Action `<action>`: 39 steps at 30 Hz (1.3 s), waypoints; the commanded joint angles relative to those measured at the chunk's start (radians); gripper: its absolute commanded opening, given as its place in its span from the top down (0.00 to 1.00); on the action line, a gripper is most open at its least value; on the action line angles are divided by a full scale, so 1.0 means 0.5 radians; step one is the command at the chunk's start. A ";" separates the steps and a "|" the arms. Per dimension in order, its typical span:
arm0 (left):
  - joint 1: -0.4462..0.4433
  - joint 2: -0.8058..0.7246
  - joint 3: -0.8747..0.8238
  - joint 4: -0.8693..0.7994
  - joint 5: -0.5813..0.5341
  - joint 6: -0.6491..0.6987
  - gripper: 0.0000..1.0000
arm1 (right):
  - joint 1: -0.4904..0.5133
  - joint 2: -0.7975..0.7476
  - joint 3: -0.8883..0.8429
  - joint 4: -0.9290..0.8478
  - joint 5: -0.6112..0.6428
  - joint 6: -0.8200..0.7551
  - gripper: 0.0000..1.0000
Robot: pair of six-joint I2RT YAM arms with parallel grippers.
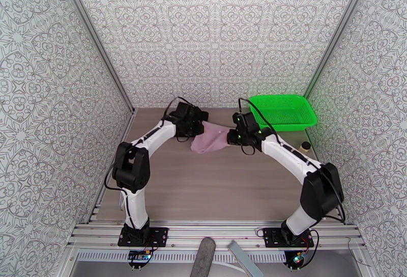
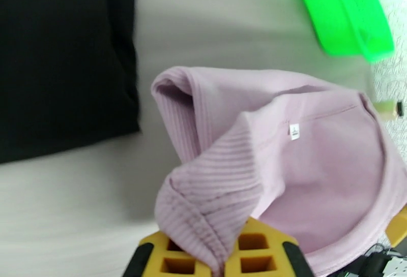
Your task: Fold and stack the mixed laundry pile
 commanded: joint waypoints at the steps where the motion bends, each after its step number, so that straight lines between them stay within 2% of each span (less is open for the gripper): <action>1: 0.140 0.073 0.317 -0.245 0.042 0.127 1.00 | 0.014 0.170 0.294 -0.108 -0.012 -0.107 1.00; 6: 0.312 0.303 0.818 -0.477 0.043 0.225 1.00 | 0.016 0.571 0.865 -0.241 -0.079 -0.198 1.00; 11: 0.435 0.575 1.090 -0.437 0.041 0.275 1.00 | 0.016 1.043 1.523 -0.347 -0.138 -0.279 1.00; 14: 0.487 0.810 1.377 -0.472 0.038 0.302 1.00 | 0.017 1.304 1.868 -0.363 -0.167 -0.312 1.00; 17: 0.518 1.023 1.658 -0.535 -0.013 0.347 1.00 | 0.022 1.536 2.170 -0.344 -0.195 -0.317 1.00; 20: 0.564 1.121 1.762 -0.523 -0.032 0.363 1.00 | 0.036 1.746 2.390 -0.292 -0.233 -0.292 1.00; 27: 0.637 1.111 1.708 -0.330 -0.026 0.339 1.00 | 0.063 1.934 2.462 -0.102 -0.215 -0.235 1.00; 39: 0.721 1.258 1.737 -0.421 -0.047 0.345 1.00 | 0.096 2.000 2.316 -0.132 -0.222 -0.170 1.00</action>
